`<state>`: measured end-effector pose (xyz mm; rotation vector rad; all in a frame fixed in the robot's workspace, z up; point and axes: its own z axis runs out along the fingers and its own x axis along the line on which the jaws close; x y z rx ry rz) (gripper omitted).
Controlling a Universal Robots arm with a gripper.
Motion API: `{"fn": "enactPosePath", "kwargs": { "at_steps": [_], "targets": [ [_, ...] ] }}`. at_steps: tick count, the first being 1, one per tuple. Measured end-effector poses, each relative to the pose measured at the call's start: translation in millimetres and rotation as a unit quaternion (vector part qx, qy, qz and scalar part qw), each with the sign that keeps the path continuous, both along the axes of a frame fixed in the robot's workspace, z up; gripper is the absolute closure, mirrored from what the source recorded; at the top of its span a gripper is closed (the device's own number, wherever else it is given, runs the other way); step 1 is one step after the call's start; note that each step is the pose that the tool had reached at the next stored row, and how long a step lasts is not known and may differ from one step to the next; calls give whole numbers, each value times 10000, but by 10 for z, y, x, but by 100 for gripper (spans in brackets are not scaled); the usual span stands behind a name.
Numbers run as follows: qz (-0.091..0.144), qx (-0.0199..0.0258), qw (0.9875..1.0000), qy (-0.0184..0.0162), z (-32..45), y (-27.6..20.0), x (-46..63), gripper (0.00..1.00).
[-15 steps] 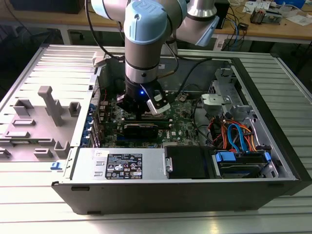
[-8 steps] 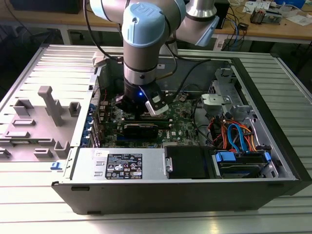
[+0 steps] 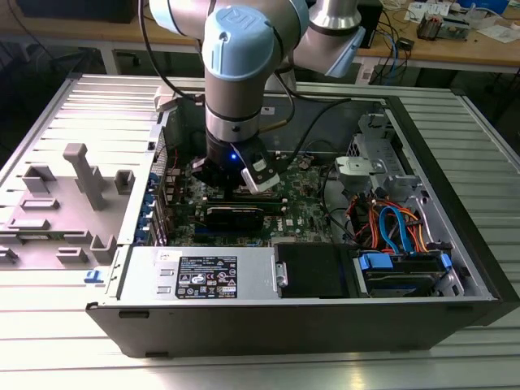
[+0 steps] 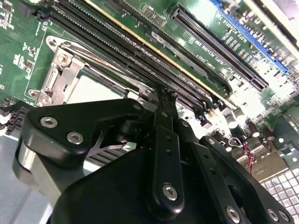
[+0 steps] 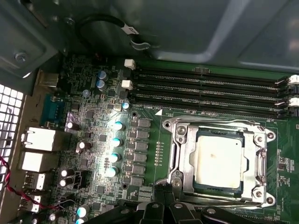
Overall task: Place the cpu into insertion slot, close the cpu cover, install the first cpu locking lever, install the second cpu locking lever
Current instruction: 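Install the second cpu locking lever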
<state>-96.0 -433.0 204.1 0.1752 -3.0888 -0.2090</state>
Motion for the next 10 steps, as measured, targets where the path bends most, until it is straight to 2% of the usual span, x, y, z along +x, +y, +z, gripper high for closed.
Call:
{"fn": "enactPosePath", "kwargs": {
  "at_steps": [6, 10],
  "targets": [
    [0, -1, 10000, 0, 65, 11, -1, 89],
    [-1, -1, 10000, 1, 67, 10, -1, 89]
  ]
}}
